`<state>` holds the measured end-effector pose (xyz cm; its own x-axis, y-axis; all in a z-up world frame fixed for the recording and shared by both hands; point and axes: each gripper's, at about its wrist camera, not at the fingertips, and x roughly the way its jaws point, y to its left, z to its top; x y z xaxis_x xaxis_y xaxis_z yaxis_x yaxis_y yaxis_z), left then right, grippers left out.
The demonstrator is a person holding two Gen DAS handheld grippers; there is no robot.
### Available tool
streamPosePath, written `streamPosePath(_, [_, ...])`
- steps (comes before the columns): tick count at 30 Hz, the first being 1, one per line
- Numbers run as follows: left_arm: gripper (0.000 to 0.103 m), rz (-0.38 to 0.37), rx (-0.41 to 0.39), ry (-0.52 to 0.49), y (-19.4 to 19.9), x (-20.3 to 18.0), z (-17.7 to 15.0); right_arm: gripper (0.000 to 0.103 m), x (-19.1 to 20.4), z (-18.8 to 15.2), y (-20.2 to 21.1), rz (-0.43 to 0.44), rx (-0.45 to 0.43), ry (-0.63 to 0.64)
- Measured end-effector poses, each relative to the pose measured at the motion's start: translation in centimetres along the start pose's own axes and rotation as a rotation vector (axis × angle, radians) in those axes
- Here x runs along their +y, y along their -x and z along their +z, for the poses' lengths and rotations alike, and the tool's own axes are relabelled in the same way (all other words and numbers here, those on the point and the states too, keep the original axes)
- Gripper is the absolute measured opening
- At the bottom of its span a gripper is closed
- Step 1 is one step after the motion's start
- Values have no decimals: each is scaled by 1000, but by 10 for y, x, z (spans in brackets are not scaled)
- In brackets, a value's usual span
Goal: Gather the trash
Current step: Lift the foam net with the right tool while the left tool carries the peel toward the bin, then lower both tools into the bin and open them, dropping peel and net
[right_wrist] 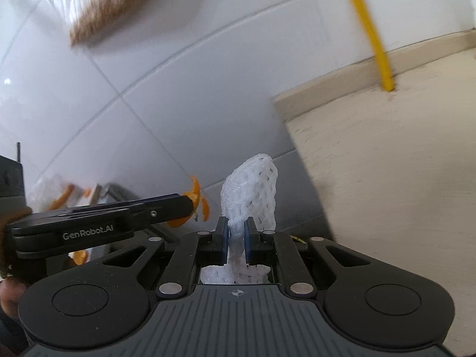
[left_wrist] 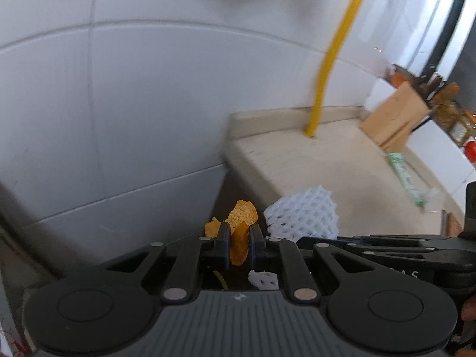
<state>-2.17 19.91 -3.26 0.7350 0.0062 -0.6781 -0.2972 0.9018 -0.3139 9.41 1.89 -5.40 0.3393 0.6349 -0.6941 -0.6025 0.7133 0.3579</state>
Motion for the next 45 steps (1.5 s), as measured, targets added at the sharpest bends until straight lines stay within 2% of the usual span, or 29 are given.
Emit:
streamPosePath(13, [9,47,90,55,-33,43,-11,16,16,-5,-72,-60,117,36])
streamPosePath(18, [13,58,132,56,-46,50,-15,26,15,-10,-92,-87,151,36])
streamPosePath(24, [14,62,162,74,-53,59,-21,30,15,-11,-104,-117,165,22])
streamPosePath(32, [18,66,179,77,-62,63,-20,37,11,-14,-96,-149,168,6])
streamPosePath(38, [19,83,163,-16,-61,49,-21,39,11,-15,-78,-165,159,-3])
streamPosePath(45, [20,95,149,-36,-58,47,-19,46,21,-10,-69,-181,143,39])
